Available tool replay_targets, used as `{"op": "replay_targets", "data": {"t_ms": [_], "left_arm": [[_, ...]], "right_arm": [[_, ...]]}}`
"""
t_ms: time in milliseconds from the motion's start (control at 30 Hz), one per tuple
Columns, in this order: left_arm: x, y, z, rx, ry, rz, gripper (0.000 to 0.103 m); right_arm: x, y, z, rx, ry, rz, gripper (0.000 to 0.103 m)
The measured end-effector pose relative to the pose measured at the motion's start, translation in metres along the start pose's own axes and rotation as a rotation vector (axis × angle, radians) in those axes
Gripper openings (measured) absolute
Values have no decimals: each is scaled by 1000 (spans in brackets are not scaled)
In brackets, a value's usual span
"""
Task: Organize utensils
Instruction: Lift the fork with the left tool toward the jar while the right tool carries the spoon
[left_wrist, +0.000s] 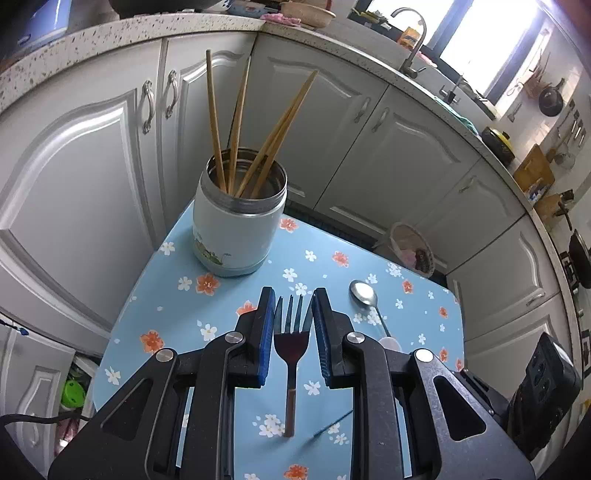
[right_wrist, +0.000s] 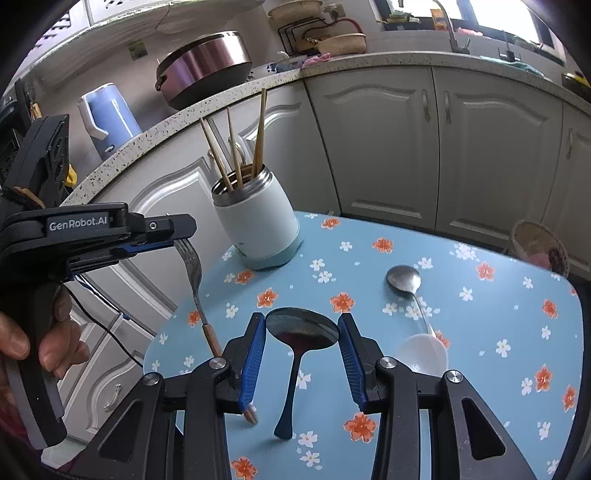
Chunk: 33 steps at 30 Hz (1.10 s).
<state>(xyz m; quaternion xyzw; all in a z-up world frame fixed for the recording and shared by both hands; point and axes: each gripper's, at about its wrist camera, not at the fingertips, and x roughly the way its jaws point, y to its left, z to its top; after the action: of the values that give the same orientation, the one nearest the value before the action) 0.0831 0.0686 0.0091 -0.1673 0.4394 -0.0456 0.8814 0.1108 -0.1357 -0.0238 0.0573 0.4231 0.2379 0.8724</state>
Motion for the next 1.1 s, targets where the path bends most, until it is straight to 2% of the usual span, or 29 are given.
{"op": "replay_targets", "data": {"t_ms": [800,1100], "left_arm": [[-26,0,15,3,-35,-8,19],[-44,0,40,3,-47,-18,19]], "right_arm": [[-13,4,41,-36,-44,-17,38],[-17,12,69,-72,-63,-21,38]]}}
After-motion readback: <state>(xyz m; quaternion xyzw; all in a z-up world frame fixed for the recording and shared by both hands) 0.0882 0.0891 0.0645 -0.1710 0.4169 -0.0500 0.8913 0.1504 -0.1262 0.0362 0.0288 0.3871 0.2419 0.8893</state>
